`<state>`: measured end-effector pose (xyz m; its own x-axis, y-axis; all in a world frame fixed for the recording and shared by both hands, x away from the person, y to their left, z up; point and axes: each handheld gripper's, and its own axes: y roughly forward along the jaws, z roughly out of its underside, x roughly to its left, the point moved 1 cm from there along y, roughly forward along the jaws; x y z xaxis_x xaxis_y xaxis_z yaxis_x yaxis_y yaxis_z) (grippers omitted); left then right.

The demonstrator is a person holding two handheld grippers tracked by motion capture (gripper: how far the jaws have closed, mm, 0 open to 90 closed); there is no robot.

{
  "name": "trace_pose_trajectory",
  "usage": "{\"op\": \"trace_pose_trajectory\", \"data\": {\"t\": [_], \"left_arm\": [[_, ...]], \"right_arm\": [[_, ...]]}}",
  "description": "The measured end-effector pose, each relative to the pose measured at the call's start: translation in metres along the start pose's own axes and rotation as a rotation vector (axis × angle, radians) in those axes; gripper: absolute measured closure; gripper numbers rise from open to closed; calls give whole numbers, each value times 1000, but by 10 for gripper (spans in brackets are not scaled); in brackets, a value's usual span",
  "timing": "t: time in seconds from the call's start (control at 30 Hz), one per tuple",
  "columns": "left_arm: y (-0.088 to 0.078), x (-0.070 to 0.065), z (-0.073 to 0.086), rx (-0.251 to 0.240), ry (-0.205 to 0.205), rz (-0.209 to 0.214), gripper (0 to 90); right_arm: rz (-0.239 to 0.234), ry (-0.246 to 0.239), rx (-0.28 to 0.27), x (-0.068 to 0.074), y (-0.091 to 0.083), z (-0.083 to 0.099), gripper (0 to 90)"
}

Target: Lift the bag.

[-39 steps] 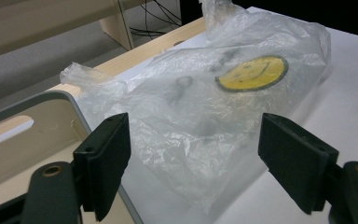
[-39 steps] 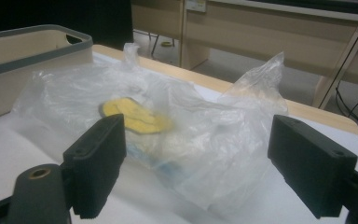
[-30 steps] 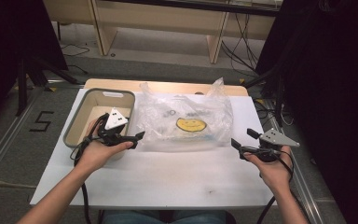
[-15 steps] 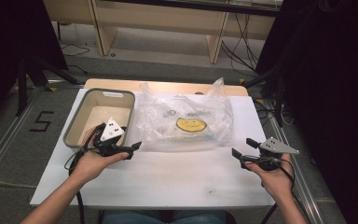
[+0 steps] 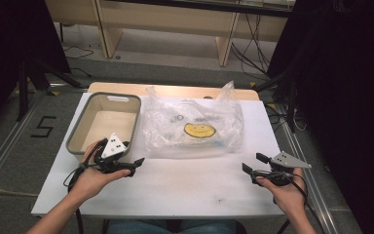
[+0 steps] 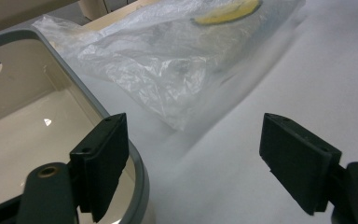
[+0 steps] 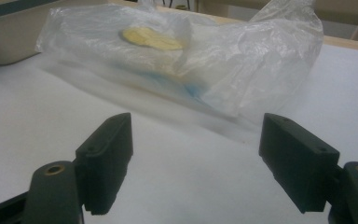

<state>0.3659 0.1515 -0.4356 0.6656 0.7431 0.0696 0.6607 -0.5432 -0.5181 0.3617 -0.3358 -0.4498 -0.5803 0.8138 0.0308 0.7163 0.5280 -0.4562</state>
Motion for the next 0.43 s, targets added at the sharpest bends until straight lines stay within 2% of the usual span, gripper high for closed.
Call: {"op": "trace_pose_trajectory", "data": {"t": [0.17,0.43], "left_arm": [[-1,0,6,2,-5,-1,237],[-1,-3,7,0,12,-3,225]], "right_arm": [[5,21,-8,-2,-1,3,279],[5,23,-15,0,-2,4,276]]}}
